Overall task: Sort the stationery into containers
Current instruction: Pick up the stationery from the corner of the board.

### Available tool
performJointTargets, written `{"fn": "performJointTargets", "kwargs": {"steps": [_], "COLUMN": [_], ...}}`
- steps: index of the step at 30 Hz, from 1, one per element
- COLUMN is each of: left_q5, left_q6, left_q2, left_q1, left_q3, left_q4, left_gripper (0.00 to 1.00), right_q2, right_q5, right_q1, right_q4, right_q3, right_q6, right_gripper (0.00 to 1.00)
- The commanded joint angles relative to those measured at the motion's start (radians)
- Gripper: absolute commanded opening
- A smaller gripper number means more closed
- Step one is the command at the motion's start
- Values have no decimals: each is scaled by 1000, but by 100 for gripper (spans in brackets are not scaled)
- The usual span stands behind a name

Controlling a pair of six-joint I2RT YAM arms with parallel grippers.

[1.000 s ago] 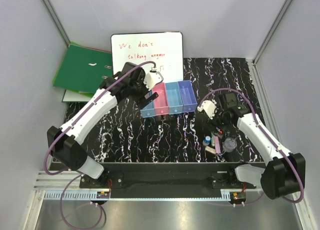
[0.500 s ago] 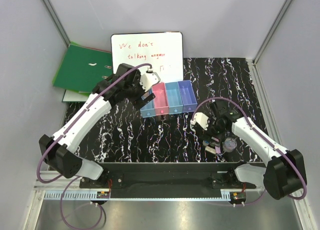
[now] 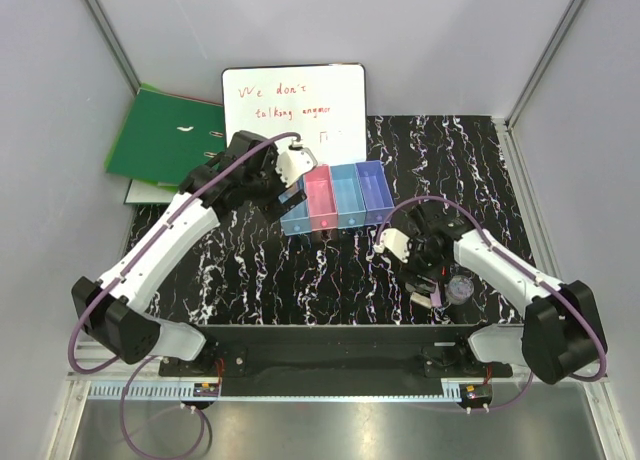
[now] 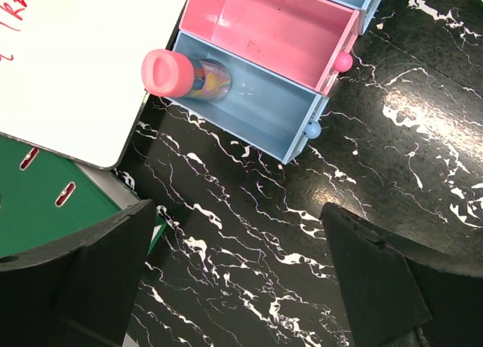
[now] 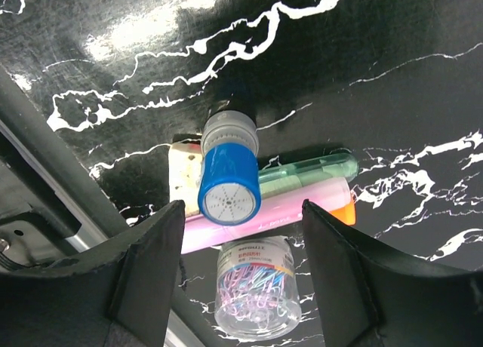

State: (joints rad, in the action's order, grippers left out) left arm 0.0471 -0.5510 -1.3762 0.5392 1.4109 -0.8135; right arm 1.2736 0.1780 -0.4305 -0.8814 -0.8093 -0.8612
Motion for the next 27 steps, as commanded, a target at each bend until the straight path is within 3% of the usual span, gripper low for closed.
{"fn": "performJointTargets", "kwargs": {"steps": [1,6,11,14,15,19,22,27], "left_q5": [-18,-20,-26,-41,-46,-88,-130,-214], "left_q6": [-10,-7,-9,0,2,45,77,137], "left_q2": [52,68,80,89,92,109,135,157], "left_q1": [4,2,2,-4,-7,-34,-51,-74], "left_q3": [-15,-38,-50,-58,-61,-90,-144,-213], "left_q4": [36,50,57,68,76,106,152,214], "left_gripper": [99,99,99,99,99,99,99,99], "right_q2": [16,43,69,79,78,73,69,78], "right_q5": [6,2,-6,-12,-14,-31,-43,-58], "right_q1": [-17,-24,-33,-39,-39,-39,-39,-39], "right_q4": [39,56,67,73,75,78,78,65], "right_q3": [-37,-51,-74,-82,-83,-96,-111,-237], "right_q6": [-16,-15,-18,-21,-19,-19,-12,40], "right_gripper": [70,68,58,40,28,8,0,0]}}
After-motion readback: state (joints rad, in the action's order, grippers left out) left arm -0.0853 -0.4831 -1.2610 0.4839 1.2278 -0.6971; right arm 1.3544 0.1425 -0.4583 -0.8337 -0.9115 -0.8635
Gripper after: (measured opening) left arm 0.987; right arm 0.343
